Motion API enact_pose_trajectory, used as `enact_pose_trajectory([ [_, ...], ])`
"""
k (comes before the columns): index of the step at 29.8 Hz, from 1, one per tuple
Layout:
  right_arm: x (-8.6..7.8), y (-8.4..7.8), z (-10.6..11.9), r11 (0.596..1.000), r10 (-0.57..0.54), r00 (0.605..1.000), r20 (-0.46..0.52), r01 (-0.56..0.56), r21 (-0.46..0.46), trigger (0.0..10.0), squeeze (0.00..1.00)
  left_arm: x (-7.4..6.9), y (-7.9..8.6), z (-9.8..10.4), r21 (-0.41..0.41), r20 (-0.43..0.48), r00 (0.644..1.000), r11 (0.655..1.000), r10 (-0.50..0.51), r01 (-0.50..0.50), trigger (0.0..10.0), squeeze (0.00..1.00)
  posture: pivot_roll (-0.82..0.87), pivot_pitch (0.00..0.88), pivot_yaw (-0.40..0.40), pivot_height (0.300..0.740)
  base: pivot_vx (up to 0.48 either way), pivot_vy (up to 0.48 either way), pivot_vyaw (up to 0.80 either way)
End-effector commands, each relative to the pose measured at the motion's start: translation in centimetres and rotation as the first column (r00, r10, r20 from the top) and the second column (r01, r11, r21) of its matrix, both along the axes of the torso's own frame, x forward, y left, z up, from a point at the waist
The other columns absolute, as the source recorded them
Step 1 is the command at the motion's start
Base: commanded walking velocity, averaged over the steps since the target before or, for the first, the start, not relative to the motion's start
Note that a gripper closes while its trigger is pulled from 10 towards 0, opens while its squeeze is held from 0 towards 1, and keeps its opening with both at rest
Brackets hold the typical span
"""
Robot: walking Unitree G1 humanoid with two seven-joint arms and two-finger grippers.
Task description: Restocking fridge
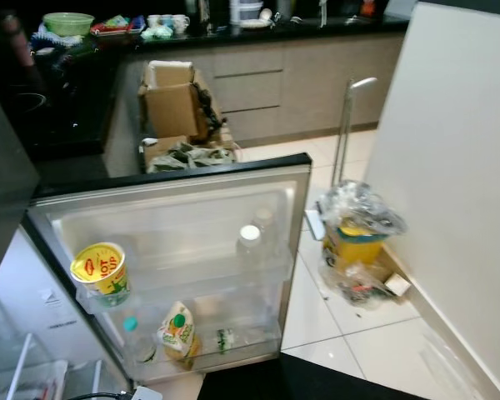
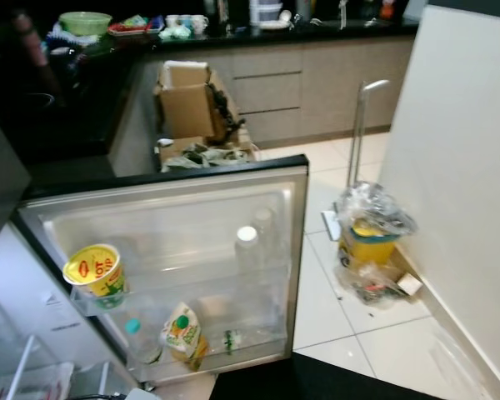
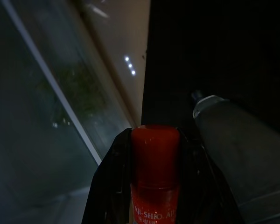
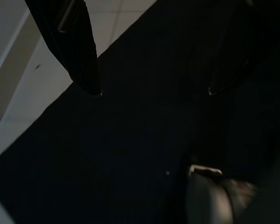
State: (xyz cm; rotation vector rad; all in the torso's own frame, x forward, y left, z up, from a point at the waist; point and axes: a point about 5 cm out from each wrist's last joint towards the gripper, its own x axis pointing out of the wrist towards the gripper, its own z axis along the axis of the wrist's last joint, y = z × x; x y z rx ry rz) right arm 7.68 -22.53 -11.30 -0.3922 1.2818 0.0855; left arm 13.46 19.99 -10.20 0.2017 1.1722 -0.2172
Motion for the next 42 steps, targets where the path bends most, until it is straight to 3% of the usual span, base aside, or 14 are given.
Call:
enact_pose_trajectory([
  [1,0.3,-0.3,0.1,1.000,-0.003,1.000,0.017,0.003,-0.005,10.0,0.00,0.4,0.0,0.1,0.003,0.010,1.000,1.000,-0.002,0.002,10.0,0.00,-0.20,0.011,0.100,0.740,0.000,-0.472,0.00],
  [11,0.8,-0.1,0.2,0.999,0.039,0.999,0.030,-0.039,0.014,10.0,0.00,0.3,0.0,0.1,0.003,0.013,1.000,1.000,0.018,-0.018,10.0,0.00,-0.19,0.012,0.091,0.740,0.000,-0.463,0.00],
  [25,1.2,0.2,0.3,0.996,0.059,0.997,0.040,-0.061,0.058,10.0,0.00,0.2,0.5,0.1,0.036,0.021,1.000,0.999,0.017,-0.018,10.0,0.00,-0.18,0.000,0.088,0.740,0.000,0.000,0.00],
  [29,1.3,0.4,0.3,0.995,0.064,0.997,0.039,-0.067,0.077,10.0,0.00,0.4,0.5,0.2,0.037,0.025,1.000,0.999,0.016,-0.017,10.0,0.00,-0.18,0.000,0.090,0.740,0.000,0.000,0.79],
  [38,1.4,0.1,0.4,0.997,0.044,0.998,0.051,-0.047,0.054,10.0,0.00,1.2,0.8,0.5,0.038,0.073,0.996,0.998,0.057,-0.060,10.0,0.00,-0.18,0.002,0.092,0.740,0.000,0.000,0.27],
  [42,1.8,-0.4,0.6,0.999,0.014,0.996,0.086,-0.017,0.040,10.0,0.00,2.3,1.2,1.1,0.013,0.144,0.983,0.993,0.118,-0.121,10.0,0.00,-0.19,0.010,0.095,0.740,0.000,0.000,0.00],
])
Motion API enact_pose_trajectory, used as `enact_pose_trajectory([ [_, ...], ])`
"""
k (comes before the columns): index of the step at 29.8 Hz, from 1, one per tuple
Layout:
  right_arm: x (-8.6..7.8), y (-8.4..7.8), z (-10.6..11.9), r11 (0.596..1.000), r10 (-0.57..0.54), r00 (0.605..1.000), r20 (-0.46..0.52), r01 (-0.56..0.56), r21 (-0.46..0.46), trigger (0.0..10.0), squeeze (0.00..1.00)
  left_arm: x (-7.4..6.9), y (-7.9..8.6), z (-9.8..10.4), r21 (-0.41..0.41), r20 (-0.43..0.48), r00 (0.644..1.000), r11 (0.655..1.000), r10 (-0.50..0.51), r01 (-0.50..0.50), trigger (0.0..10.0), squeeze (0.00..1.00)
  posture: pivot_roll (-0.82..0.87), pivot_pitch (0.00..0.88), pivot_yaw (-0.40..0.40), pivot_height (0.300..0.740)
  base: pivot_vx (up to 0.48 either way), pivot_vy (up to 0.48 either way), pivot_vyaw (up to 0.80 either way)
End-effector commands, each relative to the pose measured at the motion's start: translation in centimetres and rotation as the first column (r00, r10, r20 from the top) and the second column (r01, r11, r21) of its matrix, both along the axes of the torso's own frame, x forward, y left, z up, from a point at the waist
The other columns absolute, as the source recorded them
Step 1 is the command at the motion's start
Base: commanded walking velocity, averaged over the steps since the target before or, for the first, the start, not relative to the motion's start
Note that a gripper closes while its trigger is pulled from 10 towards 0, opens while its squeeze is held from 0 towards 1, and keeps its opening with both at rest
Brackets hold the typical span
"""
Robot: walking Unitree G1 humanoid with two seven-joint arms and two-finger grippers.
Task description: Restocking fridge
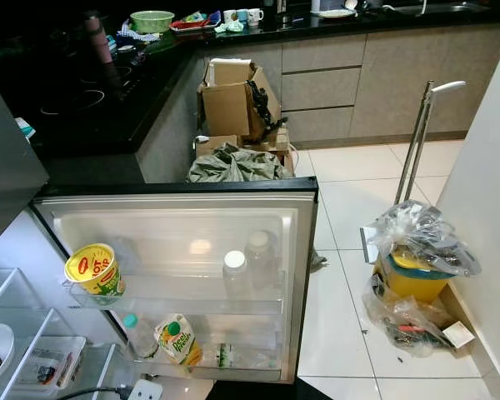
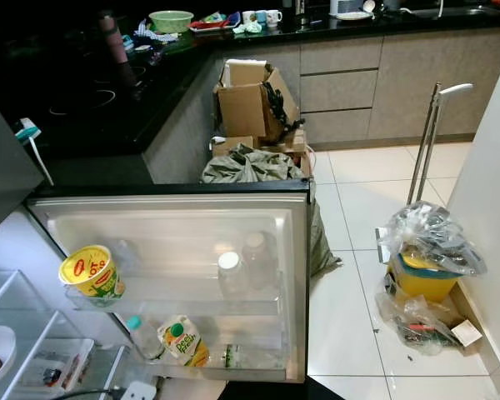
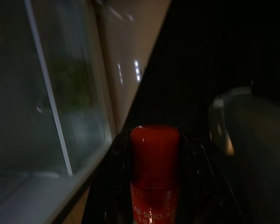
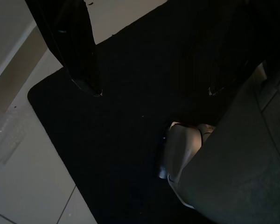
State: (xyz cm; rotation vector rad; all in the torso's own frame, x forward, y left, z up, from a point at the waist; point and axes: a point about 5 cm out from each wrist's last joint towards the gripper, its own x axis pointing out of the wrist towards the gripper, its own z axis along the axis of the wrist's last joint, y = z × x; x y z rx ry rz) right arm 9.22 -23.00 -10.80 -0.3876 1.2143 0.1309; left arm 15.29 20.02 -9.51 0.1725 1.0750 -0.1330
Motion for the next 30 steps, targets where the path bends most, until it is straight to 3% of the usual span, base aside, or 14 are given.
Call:
enact_pose_trajectory([
  [1,0.6,-0.3,0.3,0.999,-0.041,0.998,0.048,0.041,0.001,10.0,0.00,1.0,1.3,0.7,-0.003,0.067,0.996,0.998,0.065,-0.065,10.0,0.00,-0.19,0.010,0.095,0.740,0.000,0.000,0.00],
  [2,0.6,-0.3,0.3,0.999,-0.041,0.998,0.048,0.041,0.001,10.0,0.00,1.0,1.3,0.7,-0.003,0.067,0.996,0.998,0.065,-0.065,10.0,0.00,-0.19,0.010,0.095,0.740,0.000,0.000,0.00],
  [5,2.5,-1.4,1.2,0.998,-0.068,0.988,0.138,0.067,0.007,10.0,0.00,3.1,1.7,1.9,-0.070,0.177,0.972,0.987,0.157,-0.146,10.0,0.00,-0.19,0.017,0.097,0.740,0.000,0.000,0.00],
  [8,3.7,-1.8,1.7,0.998,-0.062,0.981,0.185,0.058,0.024,10.0,0.00,4.2,1.9,2.5,-0.081,0.221,0.960,0.984,0.172,-0.157,10.0,0.00,-0.19,0.019,0.093,0.740,0.000,0.000,0.00],
  [13,5.3,-1.4,2.3,0.998,0.003,0.974,0.225,-0.016,0.056,10.0,0.00,4.4,2.3,2.7,-0.072,0.228,0.958,0.984,0.172,-0.160,10.0,0.00,-0.19,0.019,0.091,0.740,0.000,0.000,0.00],
  [20,7.8,-0.5,3.6,0.983,0.069,0.939,0.338,-0.122,0.138,10.0,0.00,4.2,2.9,3.0,-0.175,0.269,0.927,0.959,0.263,-0.222,10.0,0.00,-0.17,0.027,0.088,0.740,0.000,0.000,0.00],
  [25,9.6,-0.8,5.3,0.950,0.168,0.882,0.440,-0.264,0.167,10.0,0.00,3.4,4.4,3.2,-0.242,0.300,0.895,0.933,0.331,-0.265,10.0,0.00,-0.16,0.032,0.094,0.740,0.000,0.000,0.00],
  [26,10.8,-1.2,6.7,0.929,0.200,0.838,0.507,-0.327,0.175,10.0,0.00,2.5,5.4,3.2,-0.257,0.309,0.874,0.918,0.375,-0.303,10.0,0.00,-0.16,0.035,0.099,0.740,0.000,0.000,0.00],
  [27,10.8,-1.2,6.7,0.929,0.200,0.838,0.507,-0.327,0.175,10.0,0.00,2.5,5.4,3.2,-0.257,0.309,0.874,0.918,0.375,-0.303,10.0,0.00,-0.16,0.035,0.099,0.740,0.000,0.000,0.00],
  [30,12.3,-1.1,8.8,0.879,0.227,0.766,0.601,-0.427,0.212,10.0,0.00,1.5,6.8,3.3,-0.282,0.319,0.836,0.887,0.446,-0.366,10.0,0.00,-0.16,0.039,0.104,0.740,0.000,0.000,0.00],
])
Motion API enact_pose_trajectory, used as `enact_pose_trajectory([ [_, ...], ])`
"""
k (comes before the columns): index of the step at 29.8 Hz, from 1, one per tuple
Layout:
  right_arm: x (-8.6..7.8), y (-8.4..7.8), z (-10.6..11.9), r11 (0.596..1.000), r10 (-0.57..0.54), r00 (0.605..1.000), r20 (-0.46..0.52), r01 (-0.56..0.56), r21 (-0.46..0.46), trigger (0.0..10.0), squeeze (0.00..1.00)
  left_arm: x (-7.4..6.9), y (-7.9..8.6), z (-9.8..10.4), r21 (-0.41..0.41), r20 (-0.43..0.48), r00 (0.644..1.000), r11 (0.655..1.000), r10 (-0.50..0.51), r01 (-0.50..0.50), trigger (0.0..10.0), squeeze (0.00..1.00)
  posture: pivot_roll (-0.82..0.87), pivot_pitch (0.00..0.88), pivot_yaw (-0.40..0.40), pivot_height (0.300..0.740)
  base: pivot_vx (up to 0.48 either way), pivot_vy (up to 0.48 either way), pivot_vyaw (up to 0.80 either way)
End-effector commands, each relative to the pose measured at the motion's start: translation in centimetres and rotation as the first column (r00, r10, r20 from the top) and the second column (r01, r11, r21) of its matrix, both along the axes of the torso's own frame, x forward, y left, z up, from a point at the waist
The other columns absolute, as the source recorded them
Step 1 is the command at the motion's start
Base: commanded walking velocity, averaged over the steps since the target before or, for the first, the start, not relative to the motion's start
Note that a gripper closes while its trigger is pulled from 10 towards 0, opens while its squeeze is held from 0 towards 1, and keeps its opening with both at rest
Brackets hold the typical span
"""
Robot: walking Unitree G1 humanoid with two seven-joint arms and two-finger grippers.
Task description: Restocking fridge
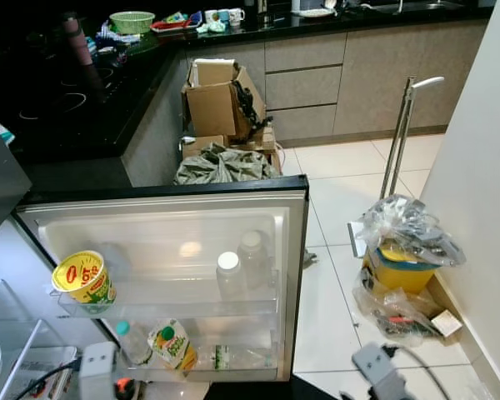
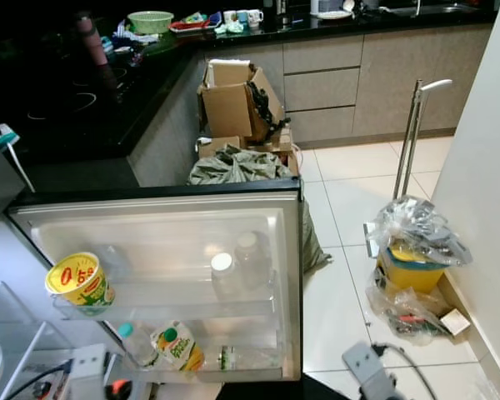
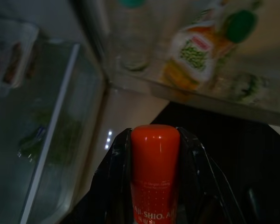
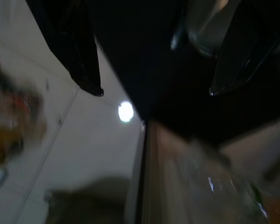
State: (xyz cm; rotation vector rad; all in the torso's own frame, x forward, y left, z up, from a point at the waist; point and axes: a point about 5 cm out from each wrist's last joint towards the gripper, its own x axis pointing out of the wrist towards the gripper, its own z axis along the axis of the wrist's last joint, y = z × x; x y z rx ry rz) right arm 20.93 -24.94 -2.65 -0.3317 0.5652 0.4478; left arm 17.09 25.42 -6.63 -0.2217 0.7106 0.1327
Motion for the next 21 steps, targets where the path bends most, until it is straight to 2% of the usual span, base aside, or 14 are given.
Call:
enact_pose_trajectory([
  [1,1.0,1.0,1.5,0.994,0.068,0.995,0.078,-0.075,0.081,10.0,0.00,-0.4,1.7,0.5,0.009,0.038,0.998,0.999,0.053,-0.053,10.0,0.00,-0.16,0.041,0.106,0.740,0.000,0.000,0.00],
  [3,1.4,1.2,2.4,0.988,0.101,0.988,0.113,-0.113,0.103,10.0,0.00,-0.5,2.1,0.7,0.010,0.057,0.996,0.998,0.063,-0.063,10.0,0.00,-0.17,0.042,0.106,0.740,0.000,0.000,0.00],
  [5,1.9,1.8,4.1,0.972,0.183,0.969,0.167,-0.203,0.115,10.0,0.00,0.0,2.9,1.5,-0.001,0.133,0.988,0.997,0.083,-0.083,10.0,0.00,-0.16,0.046,0.102,0.740,0.000,0.000,0.00],
  [8,2.1,2.1,4.8,0.963,0.222,0.957,0.184,-0.245,0.114,10.0,0.00,0.3,3.3,2.1,-0.011,0.180,0.980,0.997,0.080,-0.079,10.0,0.00,-0.16,0.046,0.102,0.740,0.000,0.000,0.00],
  [10,2.3,2.5,5.7,0.947,0.272,0.940,0.206,-0.300,0.118,10.0,0.00,0.9,3.7,2.9,-0.029,0.252,0.966,0.998,0.064,-0.058,10.0,0.00,-0.15,0.049,0.098,0.740,0.000,0.000,0.00],
  [12,2.3,2.5,5.7,0.947,0.272,0.940,0.206,-0.300,0.118,10.0,0.00,0.9,3.7,2.9,-0.029,0.252,0.966,0.998,0.064,-0.058,10.0,0.00,-0.15,0.049,0.098,0.740,0.000,0.000,0.00],
  [13,2.4,3.0,6.5,0.929,0.319,0.924,0.213,-0.349,0.126,10.0,0.00,1.4,4.0,3.7,-0.045,0.305,0.952,0.999,0.016,-0.002,10.0,0.00,-0.14,0.050,0.089,0.740,0.000,0.000,0.00],
  [16,2.5,3.5,7.2,0.909,0.360,0.907,0.219,-0.394,0.134,10.0,0.00,1.7,4.5,4.4,-0.066,0.347,0.937,0.996,-0.029,0.055,10.0,0.00,-0.14,0.050,0.085,0.740,0.000,0.000,0.00],
  [18,2.5,4.2,8.3,0.879,0.419,0.880,0.225,-0.455,0.143,10.0,0.00,2.1,5.5,5.8,-0.085,0.413,0.904,0.984,-0.111,0.160,10.0,0.00,-0.13,0.050,0.080,0.740,0.000,0.000,0.00],
  [20,2.5,4.3,8.6,0.872,0.432,0.874,0.224,-0.468,0.144,10.0,0.00,2.1,5.8,6.3,-0.088,0.434,0.891,0.978,-0.136,0.192,10.0,0.00,-0.13,0.050,0.080,0.740,0.000,0.000,0.00],
  [21,2.5,4.3,9.0,0.867,0.441,0.869,0.225,-0.477,0.143,10.0,0.00,2.3,6.2,7.0,-0.090,0.461,0.872,0.969,-0.165,0.231,10.0,0.00,-0.13,0.049,0.079,0.740,0.000,0.000,0.00],
])
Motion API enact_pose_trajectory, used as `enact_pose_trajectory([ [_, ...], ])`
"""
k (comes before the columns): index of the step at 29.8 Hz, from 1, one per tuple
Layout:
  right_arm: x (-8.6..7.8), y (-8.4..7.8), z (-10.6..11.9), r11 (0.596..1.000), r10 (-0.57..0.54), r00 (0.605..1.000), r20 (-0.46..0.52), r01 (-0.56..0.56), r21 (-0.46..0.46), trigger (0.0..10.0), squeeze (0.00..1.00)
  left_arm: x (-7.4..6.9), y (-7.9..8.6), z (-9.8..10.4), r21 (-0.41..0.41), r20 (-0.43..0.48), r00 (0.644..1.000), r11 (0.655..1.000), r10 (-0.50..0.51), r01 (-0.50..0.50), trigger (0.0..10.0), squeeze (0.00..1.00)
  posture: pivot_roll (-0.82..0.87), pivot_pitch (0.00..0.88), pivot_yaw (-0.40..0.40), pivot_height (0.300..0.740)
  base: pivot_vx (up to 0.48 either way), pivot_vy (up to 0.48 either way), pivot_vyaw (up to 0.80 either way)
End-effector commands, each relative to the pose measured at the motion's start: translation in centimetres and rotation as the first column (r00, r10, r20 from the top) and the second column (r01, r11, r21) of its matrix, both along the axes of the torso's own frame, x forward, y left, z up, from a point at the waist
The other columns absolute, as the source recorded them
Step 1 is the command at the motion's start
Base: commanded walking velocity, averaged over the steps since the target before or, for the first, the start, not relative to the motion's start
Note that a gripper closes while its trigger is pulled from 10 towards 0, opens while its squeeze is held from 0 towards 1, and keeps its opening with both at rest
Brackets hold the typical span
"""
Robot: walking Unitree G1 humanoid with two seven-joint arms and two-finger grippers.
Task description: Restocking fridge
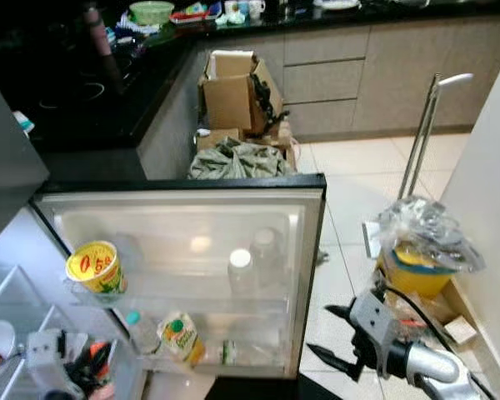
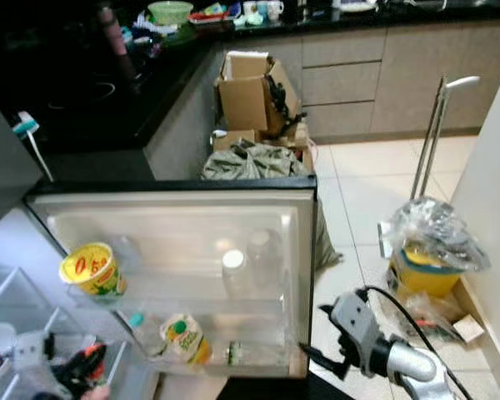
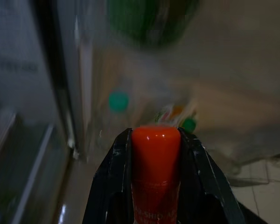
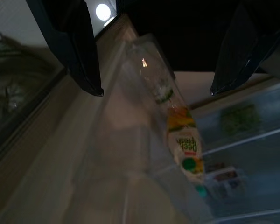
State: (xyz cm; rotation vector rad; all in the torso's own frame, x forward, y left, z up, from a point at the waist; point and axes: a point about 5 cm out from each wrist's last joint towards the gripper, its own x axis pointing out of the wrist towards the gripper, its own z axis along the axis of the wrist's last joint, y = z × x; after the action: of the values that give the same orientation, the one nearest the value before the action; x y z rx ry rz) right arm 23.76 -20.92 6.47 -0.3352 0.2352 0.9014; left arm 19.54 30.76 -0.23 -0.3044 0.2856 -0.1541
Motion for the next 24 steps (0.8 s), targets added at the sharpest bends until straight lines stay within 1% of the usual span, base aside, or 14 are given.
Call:
enact_pose_trajectory([
  [1,-0.3,0.3,0.2,1.000,0.020,1.000,-0.024,-0.020,0.012,10.0,0.00,-0.1,1.1,1.2,-0.015,0.044,0.997,0.998,-0.056,0.057,10.0,0.00,-0.13,0.049,0.079,0.740,0.000,0.000,0.00],
  [2,-0.3,0.3,0.2,1.000,0.020,1.000,-0.024,-0.020,0.012,10.0,0.00,-0.1,1.1,1.2,-0.015,0.044,0.997,0.998,-0.056,0.057,10.0,0.00,-0.13,0.049,0.079,0.740,0.000,0.000,0.00],
  [3,-0.2,0.3,0.4,1.000,0.017,1.000,-0.023,-0.017,0.009,10.0,0.00,0.1,1.3,2.0,-0.045,0.077,0.991,0.992,-0.113,0.117,10.0,0.00,-0.12,0.050,0.075,0.740,0.000,0.000,0.00],
  [7,-0.1,0.6,0.8,0.999,0.030,0.999,-0.036,-0.031,-0.013,10.0,0.00,1.2,0.6,5.7,-0.123,0.261,0.907,0.920,-0.331,0.371,10.0,0.00,-0.12,0.047,0.074,0.740,0.000,0.000,0.00],
  [10,-0.1,0.6,0.8,0.999,0.034,0.999,-0.038,-0.034,-0.015,10.0,0.00,1.4,0.4,6.1,-0.130,0.285,0.892,0.908,-0.352,0.399,10.0,0.00,-0.12,0.047,0.074,0.740,0.000,0.000,0.00],
  [11,0.0,0.7,0.8,0.999,0.037,0.999,-0.038,-0.037,-0.017,10.0,0.00,1.6,-0.2,6.8,-0.138,0.315,0.863,0.881,-0.394,0.453,10.0,0.00,-0.11,0.042,0.073,0.740,0.000,0.000,0.00],
  [12,0.0,0.7,0.8,0.999,0.037,0.999,-0.038,-0.037,-0.017,10.0,0.00,1.6,-0.2,6.8,-0.138,0.315,0.863,0.881,-0.394,0.453,10.0,0.00,-0.11,0.042,0.073,0.740,0.000,0.000,0.00],
  [14,0.1,0.9,1.0,0.999,0.039,0.998,-0.041,-0.040,-0.024,10.0,0.00,1.8,-1.6,8.4,-0.144,0.381,0.782,0.804,-0.494,0.577,10.0,0.00,-0.12,0.038,0.075,0.740,0.000,0.000,0.00],
  [15,0.1,0.9,1.0,0.999,0.039,0.998,-0.041,-0.040,-0.024,10.0,0.00,1.8,-1.6,8.4,-0.144,0.381,0.782,0.804,-0.494,0.577,10.0,0.00,-0.12,0.038,0.075,0.740,0.000,0.000,0.00],
  [16,0.1,0.9,1.1,0.999,0.039,0.998,-0.041,-0.040,-0.027,10.0,0.00,2.0,-2.2,8.9,-0.138,0.403,0.749,0.774,-0.526,0.618,10.0,0.00,-0.12,0.036,0.074,0.740,0.000,0.000,0.00],
  [17,0.1,1.0,1.1,0.999,0.039,0.998,-0.044,-0.040,-0.030,10.0,0.00,2.2,-2.4,9.2,-0.126,0.411,0.734,0.763,-0.541,0.634,10.0,0.00,-0.12,0.036,0.076,0.740,0.000,0.000,0.00],
  [18,0.1,1.0,1.1,0.999,0.039,0.998,-0.044,-0.040,-0.030,10.0,0.00,2.2,-2.4,9.2,-0.126,0.411,0.734,0.763,-0.541,0.634,10.0,0.00,-0.12,0.036,0.076,0.740,0.000,0.000,0.00],
  [23,-0.2,1.8,1.3,0.998,0.062,0.996,-0.066,-0.064,-0.026,10.0,0.00,4.3,-2.7,10.7,-0.047,0.443,0.729,0.798,-0.522,0.601,10.0,0.00,-0.13,0.037,0.078,0.740,0.000,0.000,0.00],
  [24,-0.2,1.9,1.3,0.998,0.062,0.996,-0.070,-0.064,-0.027,10.0,0.00,4.9,-2.8,10.9,-0.025,0.449,0.741,0.822,-0.499,0.569,10.0,0.00,-0.13,0.037,0.078,0.740,0.000,0.000,0.00],
])
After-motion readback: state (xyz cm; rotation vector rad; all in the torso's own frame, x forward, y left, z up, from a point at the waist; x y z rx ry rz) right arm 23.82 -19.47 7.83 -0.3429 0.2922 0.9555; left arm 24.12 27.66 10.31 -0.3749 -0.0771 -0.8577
